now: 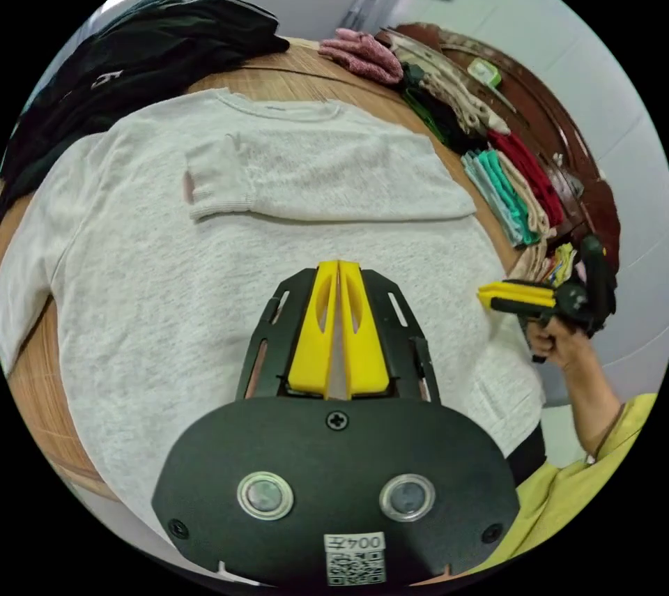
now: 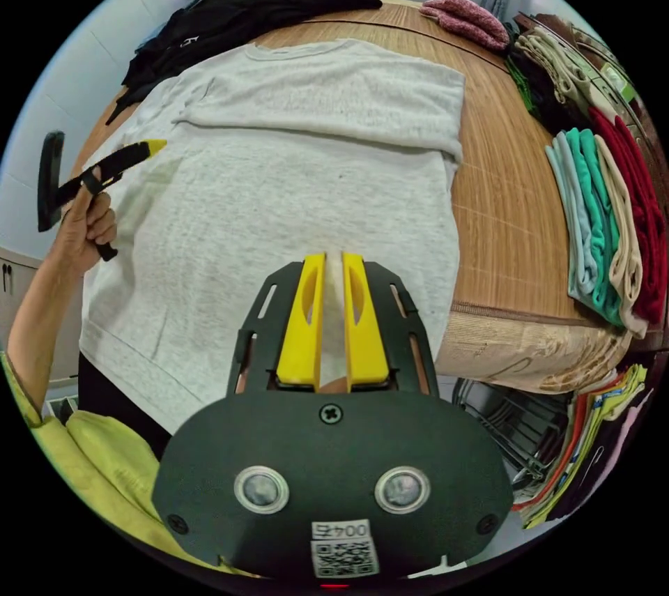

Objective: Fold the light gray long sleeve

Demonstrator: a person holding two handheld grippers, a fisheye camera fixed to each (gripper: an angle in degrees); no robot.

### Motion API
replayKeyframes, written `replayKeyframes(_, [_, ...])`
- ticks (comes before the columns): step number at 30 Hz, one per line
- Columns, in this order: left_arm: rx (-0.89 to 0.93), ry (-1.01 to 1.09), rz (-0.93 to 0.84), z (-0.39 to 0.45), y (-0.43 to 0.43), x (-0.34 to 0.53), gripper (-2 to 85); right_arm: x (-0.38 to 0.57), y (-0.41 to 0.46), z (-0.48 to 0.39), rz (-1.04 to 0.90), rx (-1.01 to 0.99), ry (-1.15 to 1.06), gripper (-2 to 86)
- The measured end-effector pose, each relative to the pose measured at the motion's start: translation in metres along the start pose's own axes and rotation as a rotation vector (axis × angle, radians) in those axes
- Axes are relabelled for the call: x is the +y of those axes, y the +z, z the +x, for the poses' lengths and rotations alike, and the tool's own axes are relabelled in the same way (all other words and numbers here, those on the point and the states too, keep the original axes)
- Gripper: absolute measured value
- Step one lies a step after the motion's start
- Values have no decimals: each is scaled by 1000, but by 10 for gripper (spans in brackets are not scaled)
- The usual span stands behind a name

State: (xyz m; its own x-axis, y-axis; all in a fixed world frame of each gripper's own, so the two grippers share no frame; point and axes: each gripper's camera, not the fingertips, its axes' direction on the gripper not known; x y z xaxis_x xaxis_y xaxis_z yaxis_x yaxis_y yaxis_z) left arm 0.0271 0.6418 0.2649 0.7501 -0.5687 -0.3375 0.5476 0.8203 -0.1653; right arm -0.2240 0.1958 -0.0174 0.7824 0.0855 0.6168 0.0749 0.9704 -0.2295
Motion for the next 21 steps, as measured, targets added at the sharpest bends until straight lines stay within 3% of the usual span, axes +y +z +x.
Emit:
replayKeyframes(6, [206, -533, 346, -217, -115, 155, 51, 12, 1, 12, 48, -98, 78, 45])
replayKeyframes(11, [199, -774, 594, -376, -196, 249, 70, 21, 1, -6, 85, -35, 57, 49])
replayKeyframes(21, [52, -987, 640, -570, -212, 295, 117, 28, 4, -35, 92, 54, 32, 52])
